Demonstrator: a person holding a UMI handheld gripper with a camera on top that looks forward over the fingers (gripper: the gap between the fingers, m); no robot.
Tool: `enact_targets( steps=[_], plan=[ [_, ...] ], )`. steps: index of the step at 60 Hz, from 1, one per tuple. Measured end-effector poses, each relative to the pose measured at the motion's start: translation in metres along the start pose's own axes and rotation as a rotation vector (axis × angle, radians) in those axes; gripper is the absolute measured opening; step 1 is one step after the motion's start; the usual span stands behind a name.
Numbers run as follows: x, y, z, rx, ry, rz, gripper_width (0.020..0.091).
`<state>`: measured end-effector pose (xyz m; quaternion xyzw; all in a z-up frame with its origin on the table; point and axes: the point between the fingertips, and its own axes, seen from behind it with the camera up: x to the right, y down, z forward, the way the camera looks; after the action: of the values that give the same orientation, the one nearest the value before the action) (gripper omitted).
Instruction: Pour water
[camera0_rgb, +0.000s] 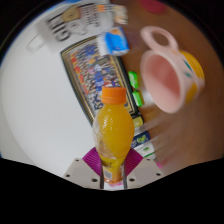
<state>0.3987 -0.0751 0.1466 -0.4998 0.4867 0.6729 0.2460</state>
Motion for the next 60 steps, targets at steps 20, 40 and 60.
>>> enact_targets(
  steps=[20,40,60],
  plan=[
    [-0.093,-0.092,-0.052,0.191,0.234,-1.182,0.0251],
    [-0.043,-0.287,-0.124,0.331,0.656,-1.747,0.0251],
    [0.024,-0.340,-0.150,0.364,0.741,-1.734,0.0257]
  ],
)
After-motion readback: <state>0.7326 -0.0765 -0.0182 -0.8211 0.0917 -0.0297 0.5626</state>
